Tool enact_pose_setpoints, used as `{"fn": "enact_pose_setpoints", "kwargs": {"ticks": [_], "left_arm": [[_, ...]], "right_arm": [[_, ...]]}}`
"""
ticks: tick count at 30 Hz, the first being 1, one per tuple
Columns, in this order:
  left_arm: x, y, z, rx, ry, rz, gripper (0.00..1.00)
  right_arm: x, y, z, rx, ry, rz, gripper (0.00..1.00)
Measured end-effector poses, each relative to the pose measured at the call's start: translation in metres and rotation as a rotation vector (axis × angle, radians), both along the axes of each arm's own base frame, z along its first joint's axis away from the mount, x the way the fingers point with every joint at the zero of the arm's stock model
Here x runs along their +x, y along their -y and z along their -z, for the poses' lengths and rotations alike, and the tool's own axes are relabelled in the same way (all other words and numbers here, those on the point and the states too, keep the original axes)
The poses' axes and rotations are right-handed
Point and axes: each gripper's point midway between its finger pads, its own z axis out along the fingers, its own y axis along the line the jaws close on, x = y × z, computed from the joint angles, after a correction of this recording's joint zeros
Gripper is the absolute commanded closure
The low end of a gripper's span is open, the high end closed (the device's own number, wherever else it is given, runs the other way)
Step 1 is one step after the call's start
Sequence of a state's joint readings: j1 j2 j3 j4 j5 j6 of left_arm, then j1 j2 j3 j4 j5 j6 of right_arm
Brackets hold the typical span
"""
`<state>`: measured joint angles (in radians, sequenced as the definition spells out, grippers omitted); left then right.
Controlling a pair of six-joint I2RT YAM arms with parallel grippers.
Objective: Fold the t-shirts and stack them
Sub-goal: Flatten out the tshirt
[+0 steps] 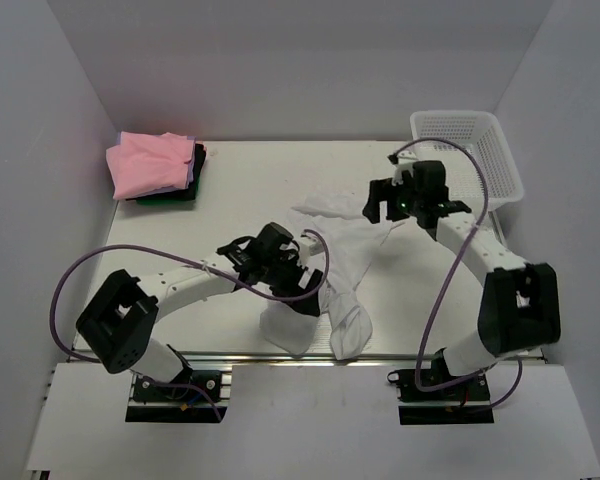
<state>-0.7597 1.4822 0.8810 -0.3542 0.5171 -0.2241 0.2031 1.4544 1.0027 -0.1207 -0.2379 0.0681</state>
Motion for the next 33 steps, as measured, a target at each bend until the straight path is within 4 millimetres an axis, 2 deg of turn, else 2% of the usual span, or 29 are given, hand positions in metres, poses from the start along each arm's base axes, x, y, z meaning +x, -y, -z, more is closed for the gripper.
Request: {"fn": "enact_pose_setpoints", "kwargs": {"ticks": [2, 4, 7, 12, 18, 21, 22, 24, 25, 26, 27, 30, 32, 33], "left_arm": [[-0.012, 0.003, 0.003, 0.031, 0.007, 0.035, 0.05], [-0.021, 0.005, 0.009, 0.071, 0.011, 0.056, 0.05], [-0.027, 0.008, 0.026, 0.136, 0.003, 0.069, 0.05], [-0.029, 0.007, 0.049, 0.225, 0.004, 0.053, 0.05], [-0.017, 0.016, 0.051, 0.257, 0.041, 0.014, 0.19], [-0.016, 0.019, 0.055, 0.270, 0.040, 0.007, 0.52], [-0.016, 0.019, 0.057, 0.276, 0.038, 0.005, 0.72], [-0.016, 0.017, 0.061, 0.294, 0.036, -0.002, 0.90], [-0.015, 0.016, 0.062, 0.303, 0.039, -0.005, 1.00], [-0.015, 0.016, 0.062, 0.308, 0.039, -0.010, 1.00], [-0.013, 0.015, 0.062, 0.317, 0.045, -0.018, 1.00], [-0.007, 0.011, 0.059, 0.337, 0.069, -0.054, 1.00], [-0.001, 0.006, 0.052, 0.348, 0.091, -0.101, 1.00], [0.002, 0.004, 0.047, 0.349, 0.108, -0.127, 1.00]], "right_arm": [[0.015, -0.020, 0.004, -0.072, 0.022, -0.092, 0.10], [0.022, -0.035, 0.010, -0.120, 0.031, -0.153, 0.10], [0.037, -0.065, 0.021, -0.187, 0.039, -0.268, 0.10], [0.068, -0.100, 0.035, -0.289, 0.063, -0.384, 0.10], [0.090, -0.122, 0.056, -0.365, 0.053, -0.460, 0.10], [0.088, -0.126, 0.074, -0.387, 0.021, -0.491, 0.11], [0.085, -0.125, 0.080, -0.393, 0.004, -0.499, 0.13], [0.080, -0.126, 0.093, -0.403, -0.027, -0.514, 0.14], [0.078, -0.125, 0.099, -0.408, -0.042, -0.519, 0.20], [0.076, -0.125, 0.104, -0.413, -0.055, -0.524, 0.24], [0.074, -0.125, 0.111, -0.414, -0.075, -0.523, 0.41], [0.073, -0.124, 0.119, -0.419, -0.097, -0.505, 0.73], [0.074, -0.124, 0.121, -0.410, -0.106, -0.474, 0.91], [0.077, -0.125, 0.120, -0.402, -0.100, -0.454, 0.93]]}}
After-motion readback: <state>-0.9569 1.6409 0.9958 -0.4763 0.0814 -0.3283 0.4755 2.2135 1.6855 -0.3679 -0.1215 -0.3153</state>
